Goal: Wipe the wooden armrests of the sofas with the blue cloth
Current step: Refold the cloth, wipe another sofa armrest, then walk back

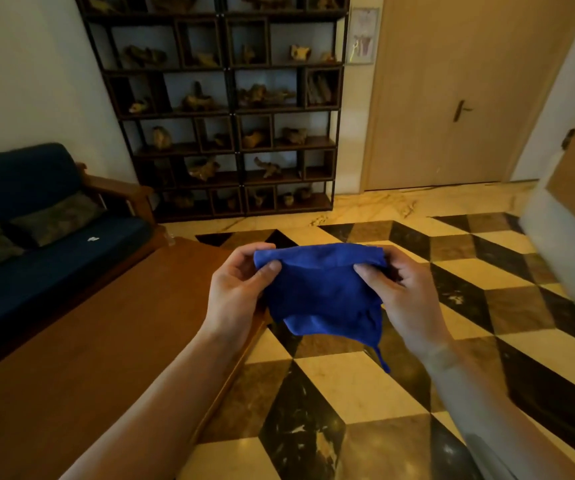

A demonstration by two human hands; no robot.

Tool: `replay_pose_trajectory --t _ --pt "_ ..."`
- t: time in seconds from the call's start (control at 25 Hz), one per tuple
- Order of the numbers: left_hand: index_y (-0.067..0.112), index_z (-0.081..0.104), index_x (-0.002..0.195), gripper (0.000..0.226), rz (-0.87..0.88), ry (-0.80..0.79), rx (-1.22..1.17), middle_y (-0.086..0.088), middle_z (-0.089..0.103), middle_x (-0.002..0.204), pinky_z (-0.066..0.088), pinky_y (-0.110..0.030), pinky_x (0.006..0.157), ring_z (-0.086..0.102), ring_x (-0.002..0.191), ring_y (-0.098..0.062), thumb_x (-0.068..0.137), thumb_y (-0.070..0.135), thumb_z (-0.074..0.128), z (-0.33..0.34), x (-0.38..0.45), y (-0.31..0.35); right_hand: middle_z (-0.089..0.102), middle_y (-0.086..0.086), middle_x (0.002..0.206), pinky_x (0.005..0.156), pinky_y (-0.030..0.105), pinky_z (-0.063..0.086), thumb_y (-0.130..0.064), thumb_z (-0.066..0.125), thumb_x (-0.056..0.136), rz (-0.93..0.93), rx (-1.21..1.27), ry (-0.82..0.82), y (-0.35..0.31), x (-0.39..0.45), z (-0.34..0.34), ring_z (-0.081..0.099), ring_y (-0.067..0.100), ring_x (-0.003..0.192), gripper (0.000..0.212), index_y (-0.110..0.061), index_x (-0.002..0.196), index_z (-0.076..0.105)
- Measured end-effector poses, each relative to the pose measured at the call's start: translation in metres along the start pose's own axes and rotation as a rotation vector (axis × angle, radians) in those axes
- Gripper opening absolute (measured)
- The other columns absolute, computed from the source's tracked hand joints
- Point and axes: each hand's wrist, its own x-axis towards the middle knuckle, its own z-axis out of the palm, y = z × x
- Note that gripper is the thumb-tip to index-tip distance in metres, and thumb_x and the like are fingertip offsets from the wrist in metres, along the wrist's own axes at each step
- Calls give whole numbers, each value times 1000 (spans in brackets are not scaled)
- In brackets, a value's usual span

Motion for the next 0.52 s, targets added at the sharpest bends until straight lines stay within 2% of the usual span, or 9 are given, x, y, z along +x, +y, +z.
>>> replay_pose_trajectory --t 0.12,0.28,0.4,0.52 --pt "25 69 109 29 -16 -33 -41 -3 71 111 53 -38 84 67 106 -25 81 15 67 -20 27 -3 71 -12 91 75 18 50 -22 63 93 21 -5 19 5 14 21 65 8 90 10 -20 102 69" --pt "21 62 122 47 -47 -50 -107 -9 71 112 52 -42 94 67 110 -28 77 8 70 -29 62 -12 71 -16 88 71 15 49 -19 63 92 62 39 73 17 32 37 64 4 85 9 -26 95 68" --pt "20 63 122 48 -69 -62 -138 -8 72 110 50 -44 98 66 111 -29 76 7 71 -30 94 -20 70 -22 84 70 11 49 -16 63 92 84 59 109 29 49 45 63 -1 83 13 -28 92 67" --pt "22 61 125 50 -120 -94 -140 -4 73 111 46 -45 104 66 113 -24 77 15 71 -17 125 -37 72 -12 92 74 17 52 -18 61 94 154 154 161 50 74 42 65 4 88 10 -23 98 69"
